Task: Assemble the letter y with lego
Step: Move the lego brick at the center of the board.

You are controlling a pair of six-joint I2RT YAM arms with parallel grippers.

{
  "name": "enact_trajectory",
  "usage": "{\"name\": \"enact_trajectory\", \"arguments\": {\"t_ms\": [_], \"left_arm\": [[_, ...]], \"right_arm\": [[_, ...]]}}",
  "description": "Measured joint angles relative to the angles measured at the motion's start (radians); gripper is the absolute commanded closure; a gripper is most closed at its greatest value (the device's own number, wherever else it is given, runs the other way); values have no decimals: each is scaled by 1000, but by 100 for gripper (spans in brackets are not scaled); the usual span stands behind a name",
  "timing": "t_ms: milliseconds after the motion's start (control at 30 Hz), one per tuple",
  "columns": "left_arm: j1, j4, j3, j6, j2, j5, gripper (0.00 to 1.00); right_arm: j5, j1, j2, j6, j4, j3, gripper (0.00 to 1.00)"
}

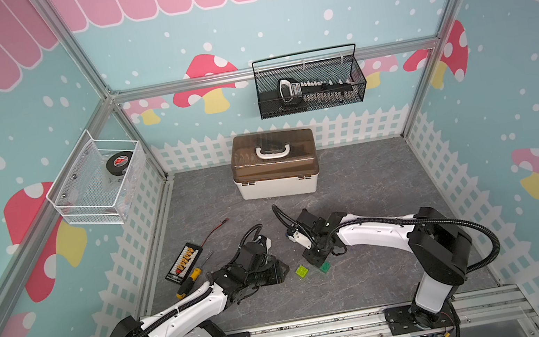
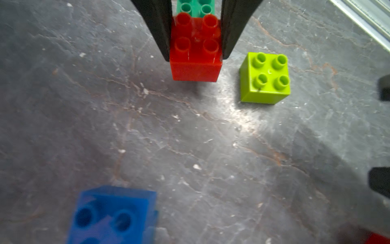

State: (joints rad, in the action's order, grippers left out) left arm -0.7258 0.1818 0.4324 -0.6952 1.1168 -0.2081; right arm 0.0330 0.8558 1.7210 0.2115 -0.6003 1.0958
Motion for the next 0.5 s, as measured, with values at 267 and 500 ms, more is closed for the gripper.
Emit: {"name": "enact_trajectory", "arguments": {"t_ms": [267,500], "left_arm": [[0,0,1,0,6,0,46],[0,-1,1,0,5,4,46]], "right_arm": [[-79,-97,29,-6,-20,61,66],[-90,-103,45,-21,-16,82,58]]}}
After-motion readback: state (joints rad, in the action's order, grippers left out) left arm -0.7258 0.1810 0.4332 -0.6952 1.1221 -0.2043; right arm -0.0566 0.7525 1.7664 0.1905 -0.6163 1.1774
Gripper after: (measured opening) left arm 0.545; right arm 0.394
